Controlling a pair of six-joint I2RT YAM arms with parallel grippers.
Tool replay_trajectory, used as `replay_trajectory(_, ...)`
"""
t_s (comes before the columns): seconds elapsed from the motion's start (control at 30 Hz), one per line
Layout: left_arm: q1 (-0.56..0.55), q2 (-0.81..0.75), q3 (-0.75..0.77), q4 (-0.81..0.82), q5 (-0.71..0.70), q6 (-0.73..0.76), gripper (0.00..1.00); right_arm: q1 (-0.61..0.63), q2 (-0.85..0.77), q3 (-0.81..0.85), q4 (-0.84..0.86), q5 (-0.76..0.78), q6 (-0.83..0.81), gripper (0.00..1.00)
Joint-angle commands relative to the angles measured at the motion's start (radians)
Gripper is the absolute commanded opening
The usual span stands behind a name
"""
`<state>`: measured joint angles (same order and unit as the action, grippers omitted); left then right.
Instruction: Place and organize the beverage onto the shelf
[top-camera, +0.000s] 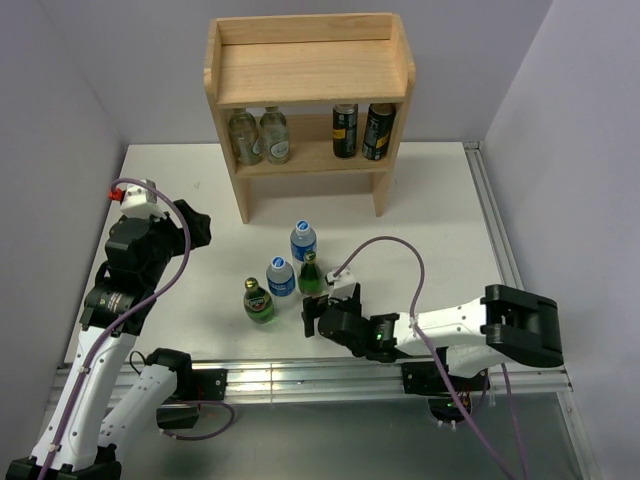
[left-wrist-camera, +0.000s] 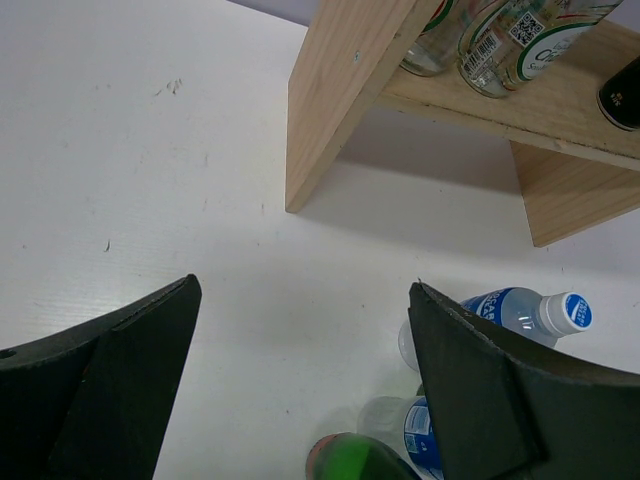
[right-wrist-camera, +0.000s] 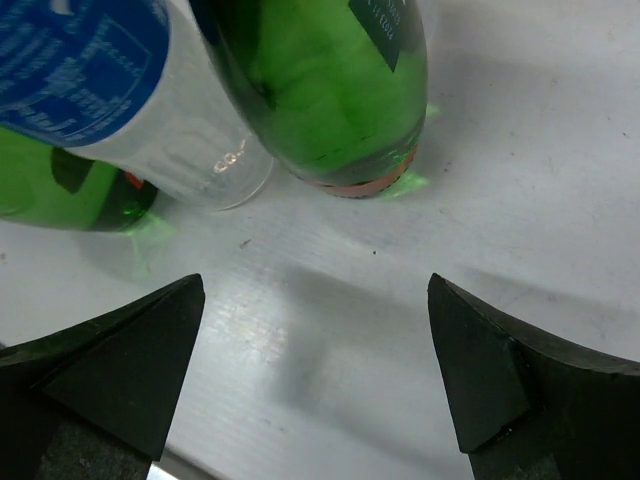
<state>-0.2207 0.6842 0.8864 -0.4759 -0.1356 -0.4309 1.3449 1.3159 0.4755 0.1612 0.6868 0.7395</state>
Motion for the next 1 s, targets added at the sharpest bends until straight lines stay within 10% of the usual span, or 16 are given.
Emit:
replay_trajectory(0.0,0.006,-0.011,-0.004,0.030,0.010,0.014,0.92,-0.038,0.058,0.014,0.132,-0.004,-0.018,1.00)
replay_trajectory(0.97,0.004,0.002,-0.006,0.039,0.041,0.018,0.92,-0.207,0.394,0.069,0.661,0.163,-0.322,1.00)
